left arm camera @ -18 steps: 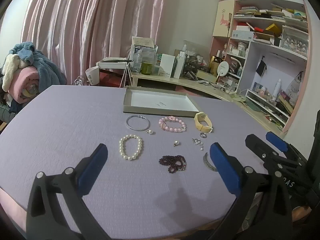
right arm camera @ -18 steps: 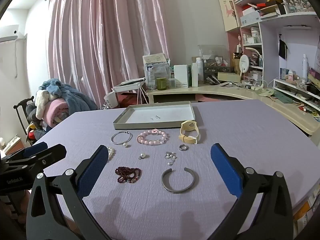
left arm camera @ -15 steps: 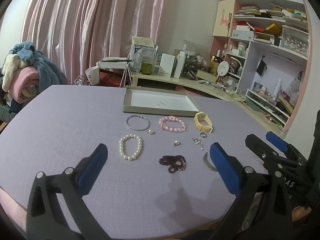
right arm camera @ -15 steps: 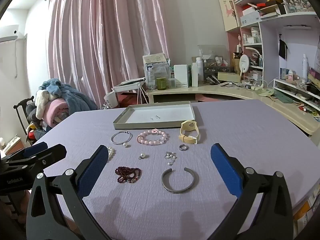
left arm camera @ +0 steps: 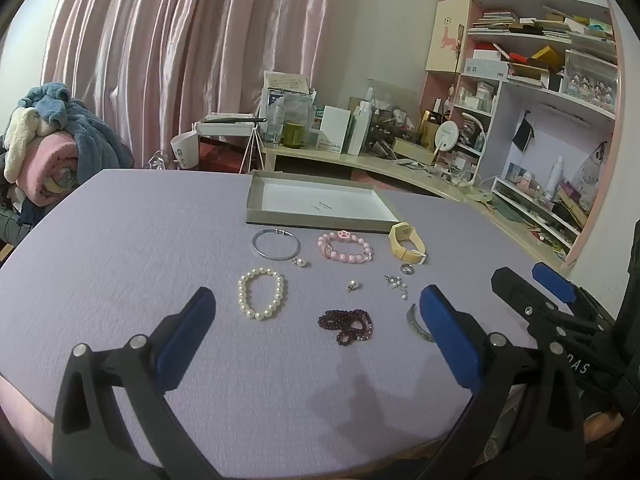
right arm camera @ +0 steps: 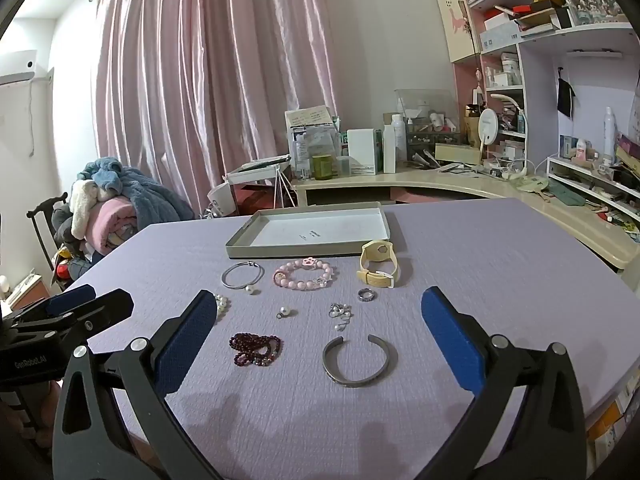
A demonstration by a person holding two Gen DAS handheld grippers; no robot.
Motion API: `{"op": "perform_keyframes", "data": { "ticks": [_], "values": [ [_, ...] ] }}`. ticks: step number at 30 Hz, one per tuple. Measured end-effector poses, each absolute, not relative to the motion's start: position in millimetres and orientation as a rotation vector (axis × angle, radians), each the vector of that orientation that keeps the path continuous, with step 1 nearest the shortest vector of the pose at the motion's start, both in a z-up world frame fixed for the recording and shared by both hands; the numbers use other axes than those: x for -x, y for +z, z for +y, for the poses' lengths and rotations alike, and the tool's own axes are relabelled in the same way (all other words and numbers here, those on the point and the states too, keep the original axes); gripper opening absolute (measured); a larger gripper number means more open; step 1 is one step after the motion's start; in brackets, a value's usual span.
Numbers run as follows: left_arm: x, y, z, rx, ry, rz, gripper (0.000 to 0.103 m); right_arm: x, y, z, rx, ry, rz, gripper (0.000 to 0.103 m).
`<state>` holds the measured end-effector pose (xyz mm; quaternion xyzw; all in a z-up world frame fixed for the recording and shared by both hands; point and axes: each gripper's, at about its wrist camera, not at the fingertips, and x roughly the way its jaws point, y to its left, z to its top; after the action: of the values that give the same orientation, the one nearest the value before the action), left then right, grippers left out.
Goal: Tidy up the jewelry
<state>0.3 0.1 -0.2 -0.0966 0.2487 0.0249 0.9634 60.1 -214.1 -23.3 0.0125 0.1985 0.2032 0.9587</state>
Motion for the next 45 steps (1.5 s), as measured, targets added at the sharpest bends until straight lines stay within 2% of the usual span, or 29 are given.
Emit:
{"op": "perform_keyframes", "data": {
  "ticks": [45],
  "values": [
    [-0.6,-0.3,-0.1,0.194,0.05,0.507,0.101,-63.3,-22.7,-220.6,-0.029,0.412,0.401,0.102]
  ]
}}
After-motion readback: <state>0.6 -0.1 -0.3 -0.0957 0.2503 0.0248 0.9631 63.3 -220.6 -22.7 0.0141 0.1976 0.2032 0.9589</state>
